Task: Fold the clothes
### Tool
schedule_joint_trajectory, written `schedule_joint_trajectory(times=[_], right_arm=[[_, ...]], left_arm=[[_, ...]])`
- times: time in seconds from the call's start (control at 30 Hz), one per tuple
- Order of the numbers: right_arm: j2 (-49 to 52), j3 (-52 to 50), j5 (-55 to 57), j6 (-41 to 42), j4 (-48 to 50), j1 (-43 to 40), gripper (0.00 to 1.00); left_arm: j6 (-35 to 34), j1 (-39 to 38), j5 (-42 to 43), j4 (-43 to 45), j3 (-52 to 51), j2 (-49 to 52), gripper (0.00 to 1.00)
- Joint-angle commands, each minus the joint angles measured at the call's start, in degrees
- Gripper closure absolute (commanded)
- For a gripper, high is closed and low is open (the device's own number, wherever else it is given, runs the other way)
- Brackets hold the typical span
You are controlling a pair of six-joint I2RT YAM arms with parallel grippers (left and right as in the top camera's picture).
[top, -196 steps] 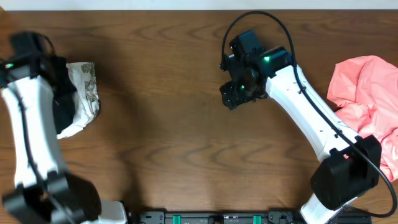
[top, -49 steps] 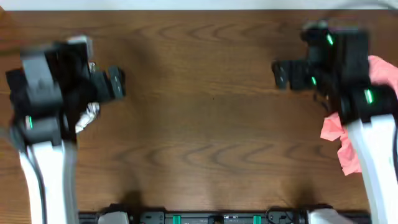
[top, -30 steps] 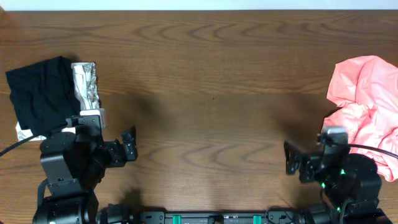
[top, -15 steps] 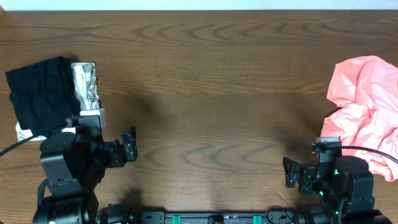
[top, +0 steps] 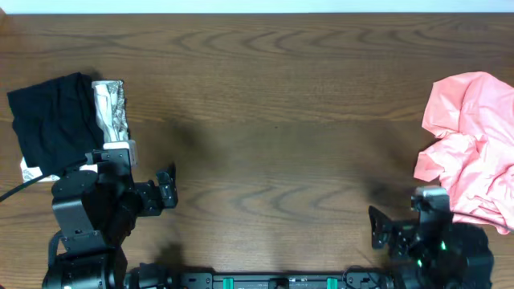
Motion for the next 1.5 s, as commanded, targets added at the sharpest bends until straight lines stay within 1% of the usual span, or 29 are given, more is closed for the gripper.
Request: schedule_joint_trajectory(times=[0.0,0.27,0.43,0.57,0.63,0.73,0.97,1.03,1.1,1.4,1.47], right_arm=[[-4.3,-0.4,0.6,0.6,0.1,-1.3,0.01],[-12.9,-0.5,0.6,0.6,0.1,-2.9,0.01],[-12.9,-1.4,0.6,0.6,0.5,-3.1,0.01],[-12.9,-4.3,3.6,0.2,1.9,-3.7,0.01],[-12.9,-6.9,5.3,0.2,5.9,-3.8,0.01],[-12.9,-11.4,8.2,-0.7,14.4,-3.8,0.01],[-12.9,-21.2,8.5,-14.4,35.5,-3.8,0.01],[-12.9,-23.9,8.5,-16.6,40.6,-3.8,0.01],[-12.9,-26.7,8.5,-17.7,45.8,-3.8,0.01],[-12.9,-39.9,8.6,-17.7,69.0,-3.8,0.01],[-12.9,-39.7,8.9,-17.7,67.8,-3.9,0.01]], left_arm=[[0.2,-0.1,0.1,-0.1,-0.1,-0.1,0.02],[0.2,-0.1,0.1,-0.1,-0.1,-0.1,0.02],[0.2,-0.1,0.1,-0.1,-0.1,-0.1,0.02],[0.2,-0.1,0.1,-0.1,-0.1,-0.1,0.02],[0.2,-0.1,0.1,-0.1,-0.1,-0.1,0.02],[0.2,-0.1,0.1,-0.1,-0.1,-0.1,0.02],[0.2,-0.1,0.1,-0.1,-0.1,-0.1,0.02],[0.2,-0.1,0.1,-0.1,-0.1,-0.1,0.02],[0.2,-0.1,0.1,-0.1,-0.1,-0.1,0.02],[0.2,-0.1,0.1,-0.1,-0.1,-0.1,0.02],[0.2,-0.1,0.1,-0.1,-0.1,-0.1,0.02]])
